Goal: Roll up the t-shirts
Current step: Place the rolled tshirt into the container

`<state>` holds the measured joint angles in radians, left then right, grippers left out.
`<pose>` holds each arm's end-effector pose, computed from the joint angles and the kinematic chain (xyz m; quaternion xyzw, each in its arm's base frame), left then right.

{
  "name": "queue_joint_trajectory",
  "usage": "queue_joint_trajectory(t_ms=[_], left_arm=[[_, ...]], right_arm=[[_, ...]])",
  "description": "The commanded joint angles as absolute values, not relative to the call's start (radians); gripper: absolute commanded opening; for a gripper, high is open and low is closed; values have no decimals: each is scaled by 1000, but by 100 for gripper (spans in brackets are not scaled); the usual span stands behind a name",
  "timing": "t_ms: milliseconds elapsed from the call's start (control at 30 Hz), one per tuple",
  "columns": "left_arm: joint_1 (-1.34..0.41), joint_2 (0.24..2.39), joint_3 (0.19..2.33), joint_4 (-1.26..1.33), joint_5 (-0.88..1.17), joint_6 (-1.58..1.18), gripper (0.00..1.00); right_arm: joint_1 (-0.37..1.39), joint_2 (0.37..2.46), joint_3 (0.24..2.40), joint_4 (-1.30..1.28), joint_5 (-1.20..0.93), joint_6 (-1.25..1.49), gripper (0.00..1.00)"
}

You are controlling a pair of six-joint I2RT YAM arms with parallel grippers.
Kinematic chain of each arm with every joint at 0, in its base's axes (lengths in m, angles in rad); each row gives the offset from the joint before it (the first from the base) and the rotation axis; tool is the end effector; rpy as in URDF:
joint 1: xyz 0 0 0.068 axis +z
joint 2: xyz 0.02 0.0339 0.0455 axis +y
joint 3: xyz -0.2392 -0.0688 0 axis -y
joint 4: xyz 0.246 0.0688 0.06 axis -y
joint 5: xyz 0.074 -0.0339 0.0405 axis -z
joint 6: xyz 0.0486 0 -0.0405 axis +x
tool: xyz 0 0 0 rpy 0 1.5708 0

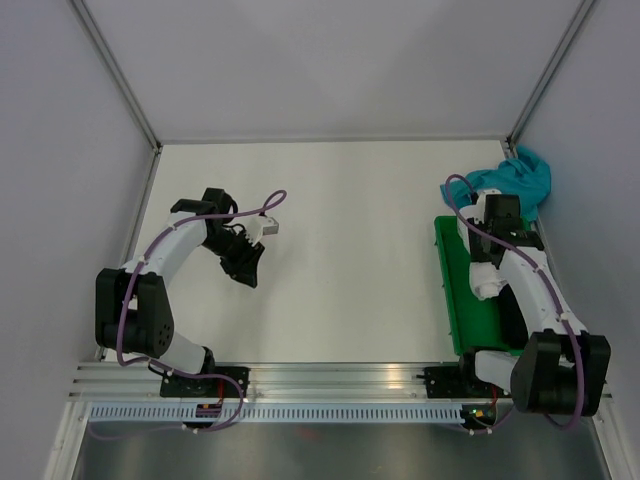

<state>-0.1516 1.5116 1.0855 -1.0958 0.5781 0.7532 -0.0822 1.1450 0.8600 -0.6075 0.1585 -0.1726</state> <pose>0.2533 -0.0656 0.1907 0.4251 0.8588 -0.2652 0.1068 0.2492 -0.0282 0.2248 -0.0162 0.9403 -0.1162 0.3195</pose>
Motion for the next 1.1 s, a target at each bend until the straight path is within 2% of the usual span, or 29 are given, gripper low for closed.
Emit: queue_joint_trajectory(t_ms=[0,100,367,467,600,700,933,1067], left_arm=[[-147,1493,1123,-1080,617,782,37],[-147,1491,1123,-1075,624,781,37],[-147,1505,1141,-1066,644,772,37],[-147,1508,1143,-1063,640,773,37],[-147,1516,1149,-1063,641,773,37],[-147,1520,1150,-1063,637,773,37],[-147,1540,1160,-1063,629,773,37],[-147,1543,1161,-1063,632,770,38]], right_arm=[[-80,1236,874,-592,66,-179,0],[-74,1288,888,-609,23,-198,0],[-57,1422,916,-646,-25,-250,8],[-49,1454,928,-698,-55,-265,17],[-37,1457,948,-716,-87,-256,54],[-37,1422,951,-712,-69,-235,64],[-41,1301,1020,-695,63,-145,69],[-69,1345,1060,-623,21,-43,66]])
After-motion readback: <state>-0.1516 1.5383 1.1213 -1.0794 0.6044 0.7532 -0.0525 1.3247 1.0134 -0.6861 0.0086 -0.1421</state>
